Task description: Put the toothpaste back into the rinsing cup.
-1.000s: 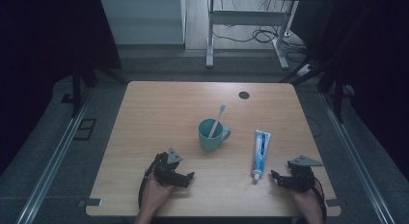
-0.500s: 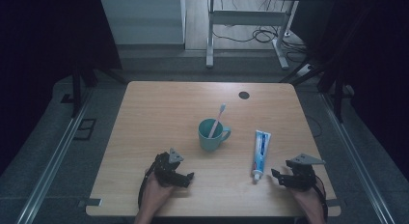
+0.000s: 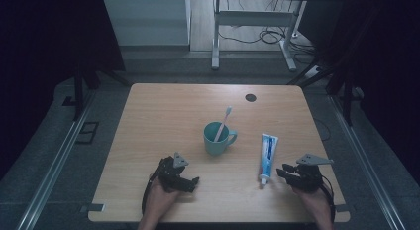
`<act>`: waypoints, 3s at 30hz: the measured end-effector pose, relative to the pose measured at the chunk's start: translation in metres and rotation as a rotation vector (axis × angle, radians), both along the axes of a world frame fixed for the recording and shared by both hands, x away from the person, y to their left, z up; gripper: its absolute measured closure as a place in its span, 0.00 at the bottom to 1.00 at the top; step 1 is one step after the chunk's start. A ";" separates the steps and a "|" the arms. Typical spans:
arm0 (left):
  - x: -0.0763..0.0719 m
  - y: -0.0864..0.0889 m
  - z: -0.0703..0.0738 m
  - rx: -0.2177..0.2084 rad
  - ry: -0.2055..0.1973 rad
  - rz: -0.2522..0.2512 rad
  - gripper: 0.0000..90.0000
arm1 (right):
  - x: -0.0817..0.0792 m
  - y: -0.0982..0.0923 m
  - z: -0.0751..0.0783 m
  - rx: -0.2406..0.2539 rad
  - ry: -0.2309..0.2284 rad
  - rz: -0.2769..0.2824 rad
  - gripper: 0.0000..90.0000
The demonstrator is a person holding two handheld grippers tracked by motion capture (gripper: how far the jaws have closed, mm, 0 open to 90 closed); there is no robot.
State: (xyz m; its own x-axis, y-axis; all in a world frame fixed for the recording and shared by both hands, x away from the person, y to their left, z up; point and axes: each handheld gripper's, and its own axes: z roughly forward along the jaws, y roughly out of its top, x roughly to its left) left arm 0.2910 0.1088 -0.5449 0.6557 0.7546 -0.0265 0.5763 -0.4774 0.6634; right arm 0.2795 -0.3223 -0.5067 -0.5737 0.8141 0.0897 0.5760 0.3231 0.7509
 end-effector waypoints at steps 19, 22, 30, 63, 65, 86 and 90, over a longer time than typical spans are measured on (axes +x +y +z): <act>0.000 0.000 0.000 0.000 0.000 0.000 0.00 | 0.017 0.045 0.010 -0.009 0.038 0.169 0.94; 0.000 0.000 0.000 0.000 0.000 -0.001 0.00 | 0.019 0.051 0.006 -0.012 0.052 0.180 0.93; 0.000 0.000 0.000 0.001 -0.001 0.001 0.01 | 0.023 0.061 -0.002 -0.005 0.084 0.198 0.92; 0.000 0.000 0.000 0.001 -0.001 0.000 0.01 | 0.027 0.022 -0.005 -0.062 0.111 0.121 0.93; 0.000 0.000 0.000 0.001 -0.001 0.000 0.01 | 0.026 0.016 -0.006 -0.066 0.113 0.105 0.93; 0.000 0.000 0.000 -0.001 0.000 0.002 0.01 | 0.030 0.003 0.021 -0.121 0.110 0.073 0.74; 0.000 0.000 0.000 -0.001 0.000 0.002 0.01 | 0.035 0.000 0.019 -0.138 0.134 0.068 0.69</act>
State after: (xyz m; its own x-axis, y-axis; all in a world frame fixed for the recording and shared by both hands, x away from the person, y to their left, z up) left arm 0.2906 0.1087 -0.5448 0.6540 0.7560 -0.0273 0.5774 -0.4756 0.6636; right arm 0.3149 -0.3222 -0.4876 -0.6185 0.7836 0.0587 0.6408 0.4597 0.6149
